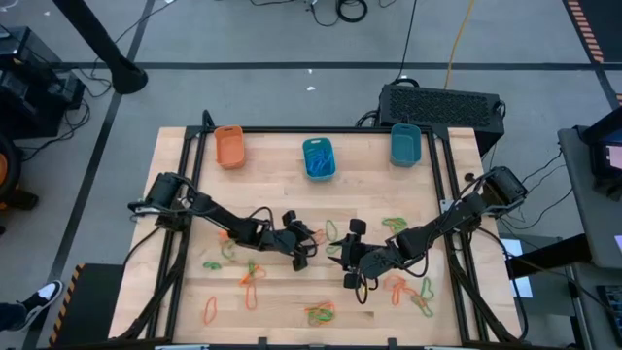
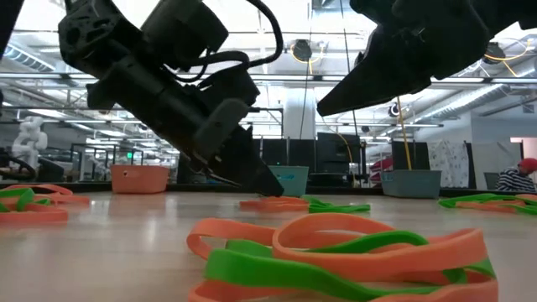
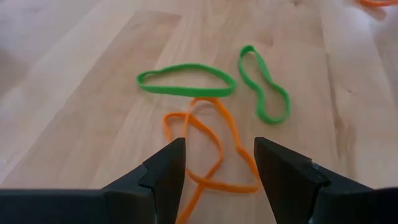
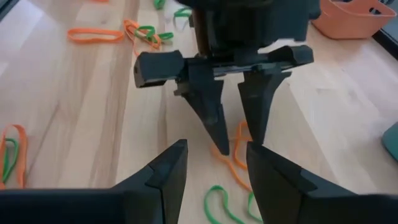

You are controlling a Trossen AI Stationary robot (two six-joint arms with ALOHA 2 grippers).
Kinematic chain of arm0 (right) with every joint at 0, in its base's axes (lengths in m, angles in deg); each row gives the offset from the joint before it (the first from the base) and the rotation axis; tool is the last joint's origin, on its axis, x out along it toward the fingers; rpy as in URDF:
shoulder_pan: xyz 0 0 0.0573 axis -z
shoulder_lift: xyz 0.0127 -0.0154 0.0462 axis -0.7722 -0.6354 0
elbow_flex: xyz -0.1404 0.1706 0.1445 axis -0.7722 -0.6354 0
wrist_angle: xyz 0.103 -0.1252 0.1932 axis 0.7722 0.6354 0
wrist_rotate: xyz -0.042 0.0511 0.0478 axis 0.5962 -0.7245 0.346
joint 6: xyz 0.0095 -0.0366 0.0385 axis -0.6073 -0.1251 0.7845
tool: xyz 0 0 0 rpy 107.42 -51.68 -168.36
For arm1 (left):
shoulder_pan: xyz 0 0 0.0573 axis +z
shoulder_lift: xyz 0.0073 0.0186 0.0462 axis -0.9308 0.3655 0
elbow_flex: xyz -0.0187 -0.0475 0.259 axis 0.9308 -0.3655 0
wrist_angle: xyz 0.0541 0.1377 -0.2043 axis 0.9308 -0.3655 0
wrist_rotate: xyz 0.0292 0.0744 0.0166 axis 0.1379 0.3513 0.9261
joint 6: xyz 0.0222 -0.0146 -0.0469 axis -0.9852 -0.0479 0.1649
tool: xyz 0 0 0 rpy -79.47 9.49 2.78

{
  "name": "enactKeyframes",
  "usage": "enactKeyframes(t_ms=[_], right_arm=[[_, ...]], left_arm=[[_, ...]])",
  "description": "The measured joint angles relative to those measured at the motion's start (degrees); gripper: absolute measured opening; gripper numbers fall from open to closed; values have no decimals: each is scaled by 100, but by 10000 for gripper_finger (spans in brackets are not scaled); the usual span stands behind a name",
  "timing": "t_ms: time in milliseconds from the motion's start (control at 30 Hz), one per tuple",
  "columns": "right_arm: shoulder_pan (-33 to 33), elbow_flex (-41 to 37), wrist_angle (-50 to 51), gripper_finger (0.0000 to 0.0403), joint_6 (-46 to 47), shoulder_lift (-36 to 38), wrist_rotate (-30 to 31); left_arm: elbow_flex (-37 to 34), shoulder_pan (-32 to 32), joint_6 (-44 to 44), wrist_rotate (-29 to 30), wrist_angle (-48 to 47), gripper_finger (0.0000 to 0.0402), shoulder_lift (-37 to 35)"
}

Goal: Sort rubber bands into baskets
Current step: Put the orange rubber band into the orange bin

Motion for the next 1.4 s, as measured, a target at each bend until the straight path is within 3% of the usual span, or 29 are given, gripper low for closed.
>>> enactKeyframes(t_ms=[567,733,1033,1200,1400], right_arm=[[2,0,64,157,54,-2,1],[2,0,64,157,52,-2,1],[2,0,64,157,52,-2,2],[2,0,65,157,52,-2,1],[-11,0,105,157,52,-2,0]], left_arm=[[4,64,8,101,-187,193,-9],[4,66,2,105,-196,146,-9],[4,112,-27,20,-388,10,-9],[3,107,-208,46,-362,7,-280],[6,92,-523,123,-808,4,-1102]])
